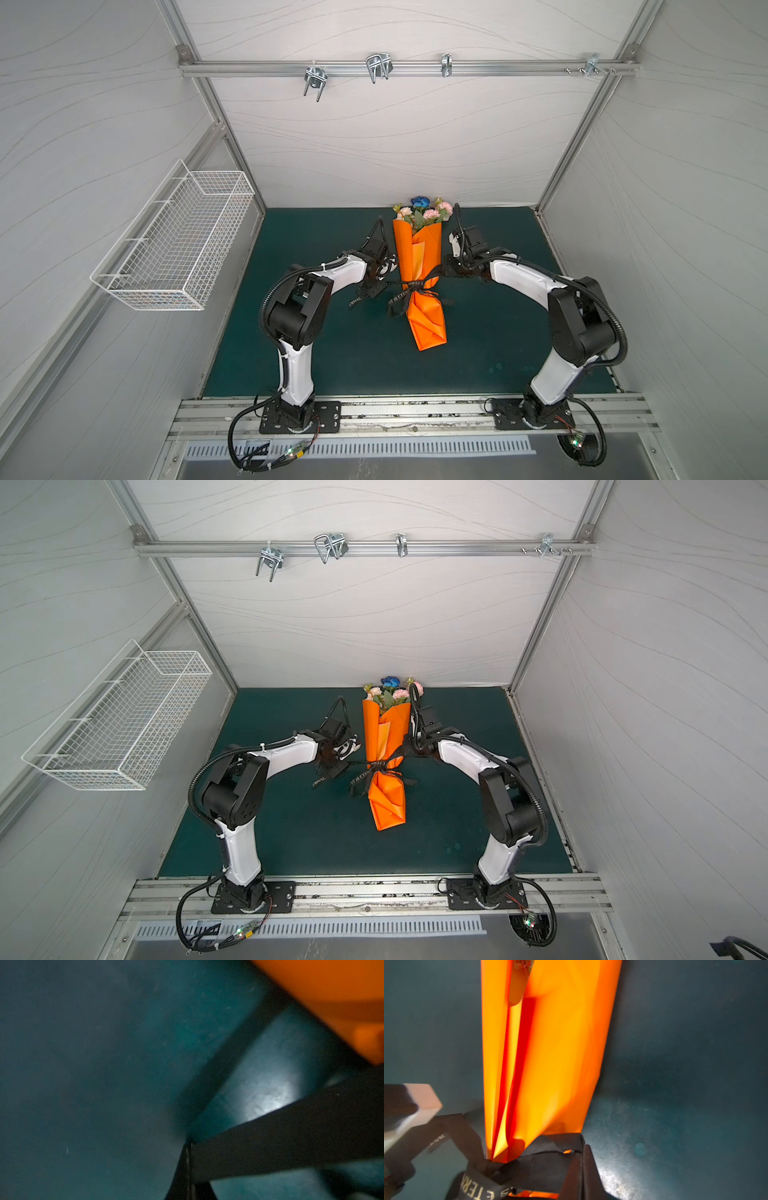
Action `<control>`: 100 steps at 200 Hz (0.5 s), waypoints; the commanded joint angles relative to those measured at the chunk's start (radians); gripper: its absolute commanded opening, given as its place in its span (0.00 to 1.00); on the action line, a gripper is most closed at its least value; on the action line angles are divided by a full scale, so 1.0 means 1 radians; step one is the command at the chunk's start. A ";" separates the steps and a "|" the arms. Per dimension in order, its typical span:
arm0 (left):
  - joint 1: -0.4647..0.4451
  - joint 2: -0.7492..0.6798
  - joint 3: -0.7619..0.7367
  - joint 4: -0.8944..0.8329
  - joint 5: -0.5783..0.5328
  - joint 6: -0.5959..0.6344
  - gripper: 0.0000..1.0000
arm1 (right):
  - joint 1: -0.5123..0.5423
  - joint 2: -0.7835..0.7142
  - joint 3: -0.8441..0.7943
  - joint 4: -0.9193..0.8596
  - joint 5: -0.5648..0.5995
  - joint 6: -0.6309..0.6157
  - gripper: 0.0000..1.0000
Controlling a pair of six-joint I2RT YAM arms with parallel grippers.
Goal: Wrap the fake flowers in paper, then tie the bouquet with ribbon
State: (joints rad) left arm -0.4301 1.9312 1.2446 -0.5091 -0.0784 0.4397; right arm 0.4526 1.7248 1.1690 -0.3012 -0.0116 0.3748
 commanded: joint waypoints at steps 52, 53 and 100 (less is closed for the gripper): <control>0.026 -0.008 -0.024 -0.036 -0.062 -0.033 0.00 | -0.025 -0.025 -0.025 -0.014 0.008 0.010 0.00; 0.027 -0.007 -0.024 -0.037 -0.062 -0.034 0.00 | -0.025 -0.024 -0.025 -0.015 0.008 0.010 0.00; 0.074 -0.012 -0.030 -0.083 -0.085 -0.040 0.00 | -0.026 -0.029 -0.032 -0.013 0.012 0.010 0.00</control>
State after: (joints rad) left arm -0.3851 1.9232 1.2320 -0.5171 -0.1368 0.4030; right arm 0.4324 1.7191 1.1503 -0.3012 -0.0032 0.3779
